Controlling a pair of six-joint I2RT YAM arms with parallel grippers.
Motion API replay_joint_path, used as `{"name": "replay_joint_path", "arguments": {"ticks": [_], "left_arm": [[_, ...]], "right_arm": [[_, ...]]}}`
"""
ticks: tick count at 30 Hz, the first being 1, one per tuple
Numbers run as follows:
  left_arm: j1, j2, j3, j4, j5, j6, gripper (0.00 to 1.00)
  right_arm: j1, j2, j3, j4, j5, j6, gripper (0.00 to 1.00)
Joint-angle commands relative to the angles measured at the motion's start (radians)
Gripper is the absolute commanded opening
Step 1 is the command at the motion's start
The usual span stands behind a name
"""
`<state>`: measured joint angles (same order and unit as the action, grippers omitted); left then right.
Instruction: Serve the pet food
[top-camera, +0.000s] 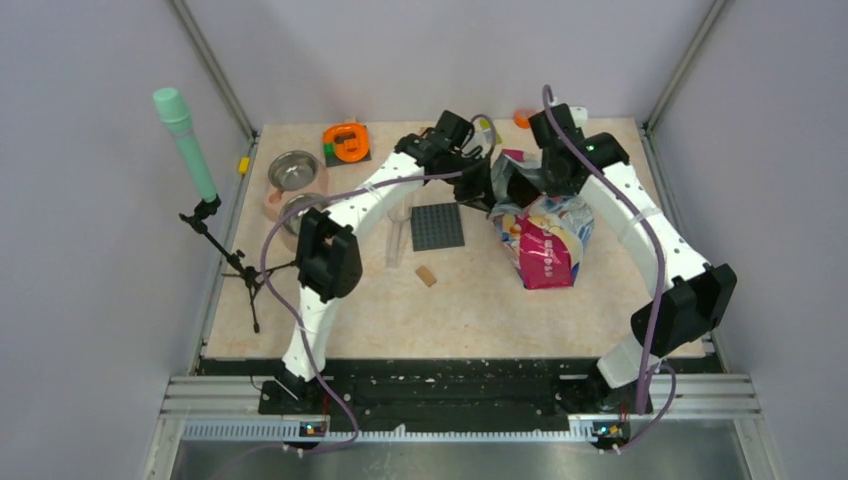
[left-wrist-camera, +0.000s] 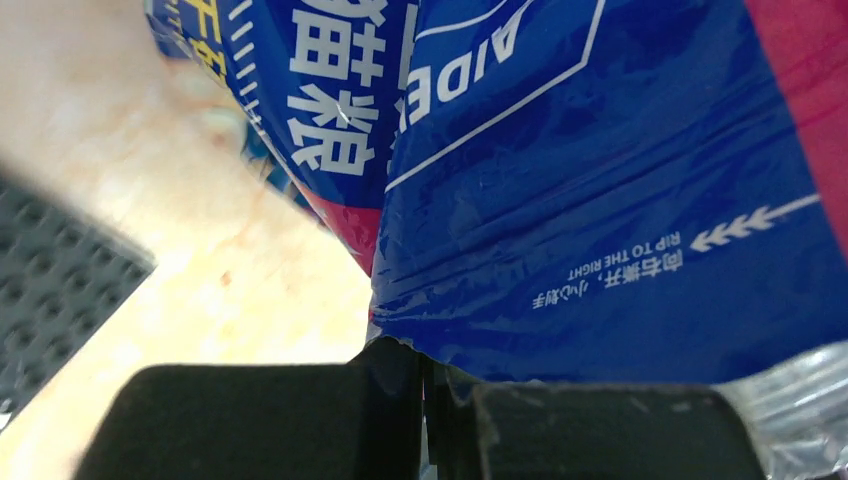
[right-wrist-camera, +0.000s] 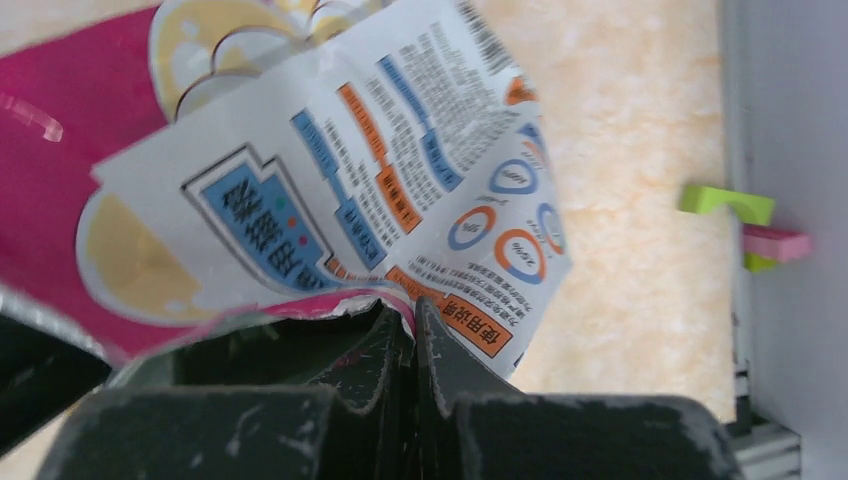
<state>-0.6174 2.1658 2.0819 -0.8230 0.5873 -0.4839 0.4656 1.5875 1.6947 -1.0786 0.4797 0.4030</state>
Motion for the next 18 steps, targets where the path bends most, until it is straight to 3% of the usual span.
{"name": "replay_joint_path", "arguments": {"ticks": [1,5,12,18], "left_arm": [[-0.061,0.117,0.099,0.105,0.056,-0.075,0.00],[-0.102,0.189,0.168,0.226,0.099,-0.174,0.00],[-0.109,0.199,0.217,0.396,0.132,-0.286,0.00],[-0.091,0.172,0.222,0.418,0.161,-0.295,0.00]], "right_arm": [[-0.109,-0.019,-0.009,0.003,0.138,-0.015,0.00],[-0.205,-0.016,0.026,0.033,0.170,-0.028,0.00],[-0.248,0.034,0.201,0.028,0.320,-0.073,0.00],[-0.248,0.068,0.389,0.016,0.339,-0.116,0.00]]}}
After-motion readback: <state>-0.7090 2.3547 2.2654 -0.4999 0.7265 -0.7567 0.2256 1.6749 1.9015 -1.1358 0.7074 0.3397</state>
